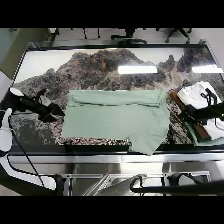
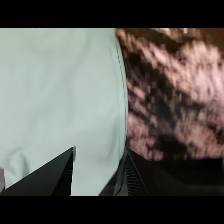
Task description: Fold the shirts.
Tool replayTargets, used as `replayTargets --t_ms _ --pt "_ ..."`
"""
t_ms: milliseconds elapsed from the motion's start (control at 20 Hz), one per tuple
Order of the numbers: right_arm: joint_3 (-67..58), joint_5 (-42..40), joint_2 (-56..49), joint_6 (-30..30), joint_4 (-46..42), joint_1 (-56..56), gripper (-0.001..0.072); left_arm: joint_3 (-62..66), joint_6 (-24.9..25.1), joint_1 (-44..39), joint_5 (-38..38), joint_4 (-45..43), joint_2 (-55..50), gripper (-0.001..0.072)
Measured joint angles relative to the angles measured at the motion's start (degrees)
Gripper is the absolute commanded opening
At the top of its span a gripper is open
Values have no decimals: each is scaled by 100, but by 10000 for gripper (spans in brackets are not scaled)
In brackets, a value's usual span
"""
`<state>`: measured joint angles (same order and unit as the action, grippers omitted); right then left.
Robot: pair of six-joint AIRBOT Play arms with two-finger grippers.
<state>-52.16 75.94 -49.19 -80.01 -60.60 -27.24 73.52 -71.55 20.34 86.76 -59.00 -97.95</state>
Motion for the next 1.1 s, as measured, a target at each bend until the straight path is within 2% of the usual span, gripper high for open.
replayTargets --t_ms 50,400,450,500,800,1100 --pt "315 35 201 -68 2 -33 382 -308 61 52 -162 0 63 592" --pt "1722 107 931 -136 424 -107 392 -1239 334 -210 -756 131 225 588" --pt "1867 111 957 -87 481 -107 392 -1250 358 -321 -809 129 225 358" --pt "1978 116 977 -48 516 -107 392 -1241 380 -437 -957 50 221 6" --pt "2769 -76 1014 168 776 -109 391 -1047 457 -839 -1182 -22 210 17" --pt "3309 -511 597 619 1495 -61 386 -1005 457 -857 -1141 -22 214 17"
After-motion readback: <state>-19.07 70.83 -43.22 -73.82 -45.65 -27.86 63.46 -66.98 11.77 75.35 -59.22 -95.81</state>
